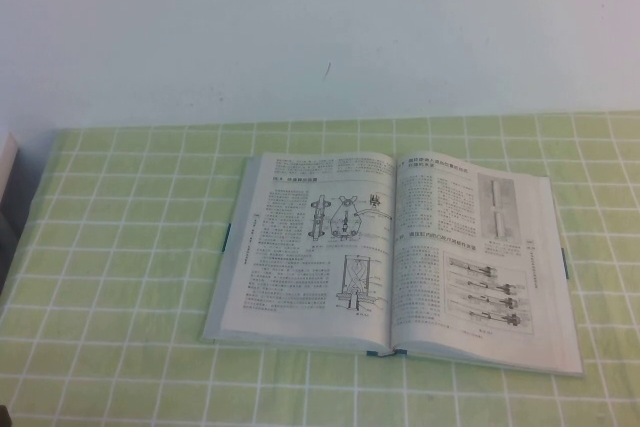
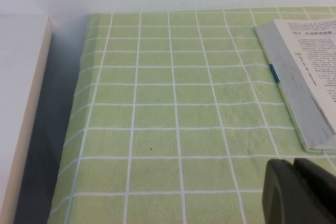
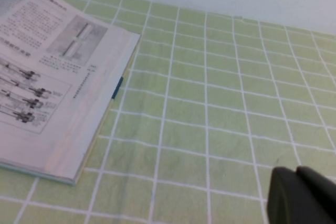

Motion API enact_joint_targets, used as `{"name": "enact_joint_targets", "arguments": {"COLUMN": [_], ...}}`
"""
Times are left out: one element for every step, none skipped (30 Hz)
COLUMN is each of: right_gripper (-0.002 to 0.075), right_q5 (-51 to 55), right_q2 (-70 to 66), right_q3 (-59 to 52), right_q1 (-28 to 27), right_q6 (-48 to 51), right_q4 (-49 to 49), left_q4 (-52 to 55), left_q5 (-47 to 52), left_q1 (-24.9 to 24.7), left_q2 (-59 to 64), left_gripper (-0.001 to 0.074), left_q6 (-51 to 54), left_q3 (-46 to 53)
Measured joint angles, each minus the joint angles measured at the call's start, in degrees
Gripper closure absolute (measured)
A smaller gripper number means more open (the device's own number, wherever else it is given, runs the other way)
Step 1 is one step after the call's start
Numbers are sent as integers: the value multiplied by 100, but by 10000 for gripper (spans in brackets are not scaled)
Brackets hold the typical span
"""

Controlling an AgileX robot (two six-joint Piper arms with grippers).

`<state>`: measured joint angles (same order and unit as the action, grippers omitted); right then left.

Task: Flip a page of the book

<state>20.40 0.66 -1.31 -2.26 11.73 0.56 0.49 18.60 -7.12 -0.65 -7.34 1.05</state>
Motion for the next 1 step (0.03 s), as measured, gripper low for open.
{"name": "enact_joint_targets", "arguments": {"right_gripper": [727], "right_q5": [0], "right_q2": [0], "right_q3": [0], "right_q1": [0], "right_q6": [-90], "right_q4": [0], "left_q4": [0], "left_q5": [0], "left_q1": [0], "left_q2": [0], "left_gripper": [734], "left_q6": [0], "left_q3": [0]}}
